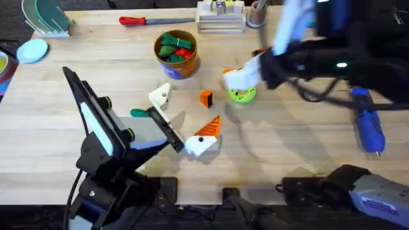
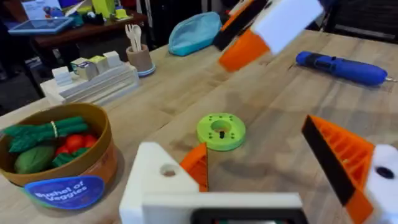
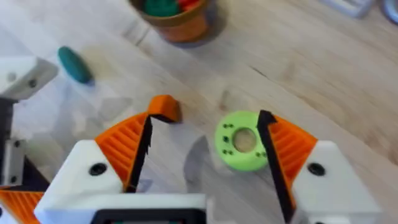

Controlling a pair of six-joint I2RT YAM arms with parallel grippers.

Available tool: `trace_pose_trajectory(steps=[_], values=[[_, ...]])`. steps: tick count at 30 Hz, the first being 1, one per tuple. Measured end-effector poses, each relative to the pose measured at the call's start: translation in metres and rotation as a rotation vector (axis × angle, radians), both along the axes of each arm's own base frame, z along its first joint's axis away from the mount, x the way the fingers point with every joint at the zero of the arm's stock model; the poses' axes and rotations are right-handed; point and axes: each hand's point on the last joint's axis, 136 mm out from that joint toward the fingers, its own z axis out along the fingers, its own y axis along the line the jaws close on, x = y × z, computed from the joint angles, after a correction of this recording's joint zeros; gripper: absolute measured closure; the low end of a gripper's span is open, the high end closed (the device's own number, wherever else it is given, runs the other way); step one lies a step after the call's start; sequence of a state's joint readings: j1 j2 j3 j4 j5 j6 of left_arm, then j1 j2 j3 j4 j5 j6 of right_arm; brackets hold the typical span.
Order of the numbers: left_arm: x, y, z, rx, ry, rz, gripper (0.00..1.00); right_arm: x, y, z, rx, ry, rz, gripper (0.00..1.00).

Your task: Pick up the gripper from the table and insert it into the empty holder that is missing its gripper. Then pick up a screw, insert it into the mounting hole, and use the screwdriver to tighten it. Finally, clean up the table by picking up the vegetable and placing it into the bucket.

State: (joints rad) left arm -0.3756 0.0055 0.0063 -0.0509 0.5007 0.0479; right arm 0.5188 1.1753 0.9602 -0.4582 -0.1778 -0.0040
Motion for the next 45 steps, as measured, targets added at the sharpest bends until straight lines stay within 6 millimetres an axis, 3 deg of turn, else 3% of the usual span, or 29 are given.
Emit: trace_pose_trajectory(steps=[5, 14, 25, 38, 45], values=[[0.000, 0.000, 0.000, -0.002, 0.003, 0.000, 0.008, -0.007, 0.033, -0.023, -0.025, 0.049, 0.081, 0.011], [0.000, 0.000, 0.000, -0.003, 0.003, 0.000, 0.007, -0.015, 0.047, -0.060, -0.053, 0.195, 0.067, 0.010], [0.000, 0.000, 0.000, -0.003, 0.003, 0.000, 0.008, -0.013, 0.071, -0.086, -0.042, 0.312, 0.080, 0.019], [0.000, 0.000, 0.000, -0.003, 0.003, 0.001, 0.008, -0.026, 0.083, -0.103, -0.087, 0.330, 0.147, 0.223], [0.000, 0.000, 0.000, -0.003, 0.003, 0.001, 0.008, -0.024, 0.085, -0.110, -0.095, 0.333, 0.152, 0.427]])
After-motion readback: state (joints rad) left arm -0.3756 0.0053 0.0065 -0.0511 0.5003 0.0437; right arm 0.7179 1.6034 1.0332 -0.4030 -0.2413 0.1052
